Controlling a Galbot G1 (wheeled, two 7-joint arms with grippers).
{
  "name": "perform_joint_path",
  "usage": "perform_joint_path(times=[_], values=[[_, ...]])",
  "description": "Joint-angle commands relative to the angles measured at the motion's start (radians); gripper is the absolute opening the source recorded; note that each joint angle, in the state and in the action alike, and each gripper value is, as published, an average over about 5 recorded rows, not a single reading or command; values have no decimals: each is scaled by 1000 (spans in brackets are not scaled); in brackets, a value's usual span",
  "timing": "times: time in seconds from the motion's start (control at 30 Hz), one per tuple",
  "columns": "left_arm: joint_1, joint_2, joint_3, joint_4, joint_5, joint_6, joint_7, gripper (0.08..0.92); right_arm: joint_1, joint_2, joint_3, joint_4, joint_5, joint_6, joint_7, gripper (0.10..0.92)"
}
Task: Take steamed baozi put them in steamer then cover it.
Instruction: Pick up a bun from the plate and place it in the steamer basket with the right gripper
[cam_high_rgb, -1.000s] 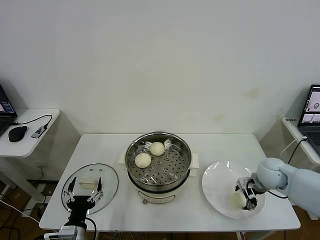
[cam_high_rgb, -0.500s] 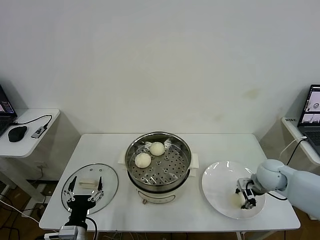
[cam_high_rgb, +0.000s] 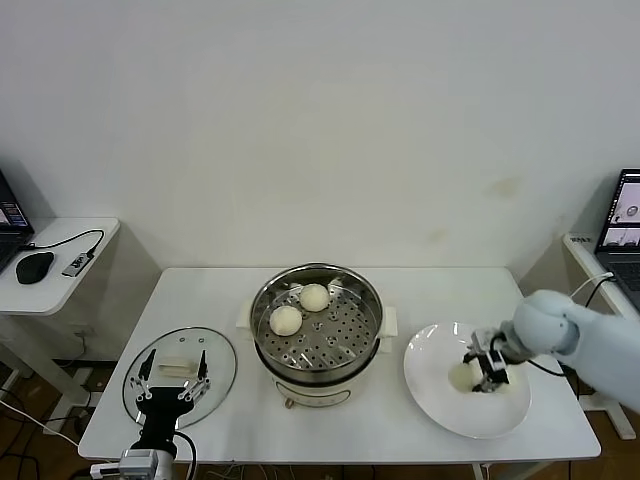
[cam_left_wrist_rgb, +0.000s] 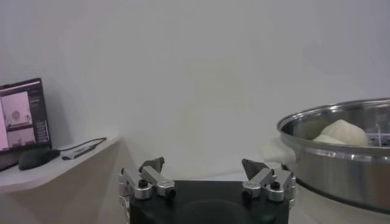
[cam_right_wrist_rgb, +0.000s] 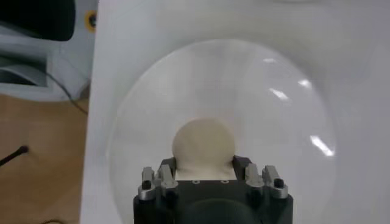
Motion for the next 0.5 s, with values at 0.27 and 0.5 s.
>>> perform_joint_path(times=[0.27,0.5], values=[[-5,13,-11,1,-11,-2,0,823,643,277,-221,-92,241,55,-33,577],[-4,12,-19,-4,-12,-3,-2,823,689,450,-263,-109,290,151,-25,580]])
